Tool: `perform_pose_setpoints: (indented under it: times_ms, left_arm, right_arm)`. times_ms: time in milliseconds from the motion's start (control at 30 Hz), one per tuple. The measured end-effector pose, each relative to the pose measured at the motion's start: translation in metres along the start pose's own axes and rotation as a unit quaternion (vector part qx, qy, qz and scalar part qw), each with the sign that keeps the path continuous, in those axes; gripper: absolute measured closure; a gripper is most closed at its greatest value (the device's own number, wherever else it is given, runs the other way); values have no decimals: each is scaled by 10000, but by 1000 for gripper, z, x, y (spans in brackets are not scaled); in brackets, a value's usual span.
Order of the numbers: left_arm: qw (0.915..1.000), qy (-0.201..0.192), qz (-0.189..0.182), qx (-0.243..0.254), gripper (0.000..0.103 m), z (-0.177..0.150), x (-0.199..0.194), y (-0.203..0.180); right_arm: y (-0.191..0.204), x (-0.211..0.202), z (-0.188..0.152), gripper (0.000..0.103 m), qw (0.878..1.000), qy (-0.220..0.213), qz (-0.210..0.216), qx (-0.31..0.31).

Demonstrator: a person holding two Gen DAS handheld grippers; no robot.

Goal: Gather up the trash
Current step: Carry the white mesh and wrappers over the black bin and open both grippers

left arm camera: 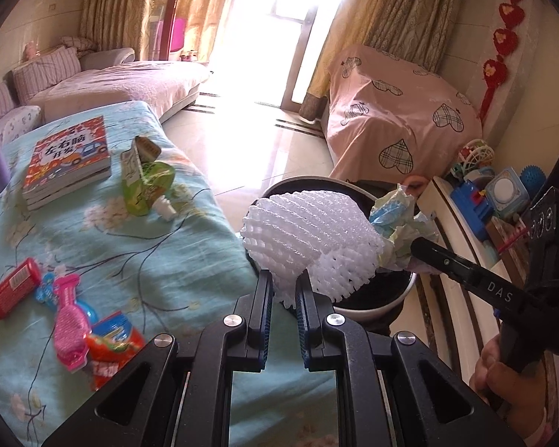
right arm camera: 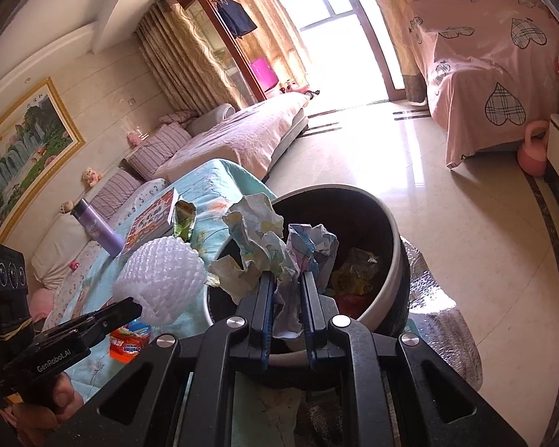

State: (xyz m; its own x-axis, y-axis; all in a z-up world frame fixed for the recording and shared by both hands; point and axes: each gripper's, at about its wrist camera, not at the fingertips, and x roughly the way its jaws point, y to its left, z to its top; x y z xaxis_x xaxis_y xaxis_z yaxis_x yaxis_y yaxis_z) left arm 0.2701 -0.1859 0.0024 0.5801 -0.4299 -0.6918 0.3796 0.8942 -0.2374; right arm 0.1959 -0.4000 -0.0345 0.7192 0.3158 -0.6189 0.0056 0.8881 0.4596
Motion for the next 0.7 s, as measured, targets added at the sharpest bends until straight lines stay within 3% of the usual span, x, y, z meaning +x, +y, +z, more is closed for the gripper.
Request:
perform_pose_setpoints:
  times_ms: [600,700]
  left_arm:
    - [9993,362,46,95,91,20,55,-25]
    - [9989,450,69,60,81,21,61,-26]
  right_arm:
    - [-21,22,14,85,9996,213,-174,-99]
    - [-21,26,13,85,9993,276,-231,-124]
